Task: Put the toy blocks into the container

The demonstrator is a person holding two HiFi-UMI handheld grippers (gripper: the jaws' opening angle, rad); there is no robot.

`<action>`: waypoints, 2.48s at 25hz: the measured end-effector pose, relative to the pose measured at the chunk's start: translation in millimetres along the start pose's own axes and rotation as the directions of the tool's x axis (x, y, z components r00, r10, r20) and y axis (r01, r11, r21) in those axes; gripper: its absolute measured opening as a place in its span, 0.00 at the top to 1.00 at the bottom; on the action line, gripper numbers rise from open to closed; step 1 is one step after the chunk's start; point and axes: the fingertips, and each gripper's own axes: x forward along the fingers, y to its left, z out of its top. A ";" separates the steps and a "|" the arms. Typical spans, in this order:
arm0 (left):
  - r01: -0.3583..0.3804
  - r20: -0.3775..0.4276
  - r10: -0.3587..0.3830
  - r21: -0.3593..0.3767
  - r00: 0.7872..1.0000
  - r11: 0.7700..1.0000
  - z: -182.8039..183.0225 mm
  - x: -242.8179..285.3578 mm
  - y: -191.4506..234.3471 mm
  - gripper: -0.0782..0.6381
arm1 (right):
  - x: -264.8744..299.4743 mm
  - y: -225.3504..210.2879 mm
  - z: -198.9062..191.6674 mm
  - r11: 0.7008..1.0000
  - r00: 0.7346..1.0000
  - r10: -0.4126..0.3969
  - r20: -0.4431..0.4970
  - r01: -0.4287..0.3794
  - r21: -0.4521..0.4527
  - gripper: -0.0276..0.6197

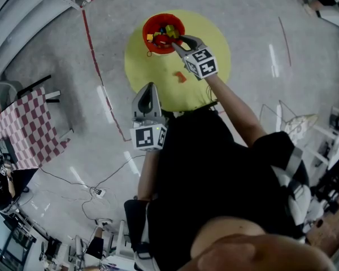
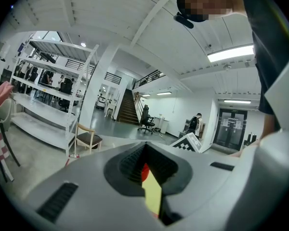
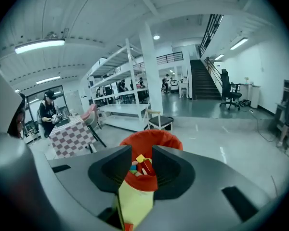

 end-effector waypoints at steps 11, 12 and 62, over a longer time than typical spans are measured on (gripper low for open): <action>0.012 0.000 -0.012 -0.002 1.000 1.000 -1.8 2.5 -2.8 0.90 | -19.9 14.7 -125.7 0.994 0.952 0.076 -0.295 -0.048 0.100 0.96; 0.012 -0.003 -0.012 -0.003 1.000 1.000 -2.9 2.3 -3.5 0.90 | -17.9 17.5 -146.7 0.993 0.927 0.094 -0.363 -0.060 0.105 0.96; 0.019 -0.012 -0.019 -0.014 1.000 1.000 -10.4 -9.9 -0.9 0.90 | -0.6 7.3 -14.0 0.981 0.967 0.161 -0.197 -0.135 0.137 0.75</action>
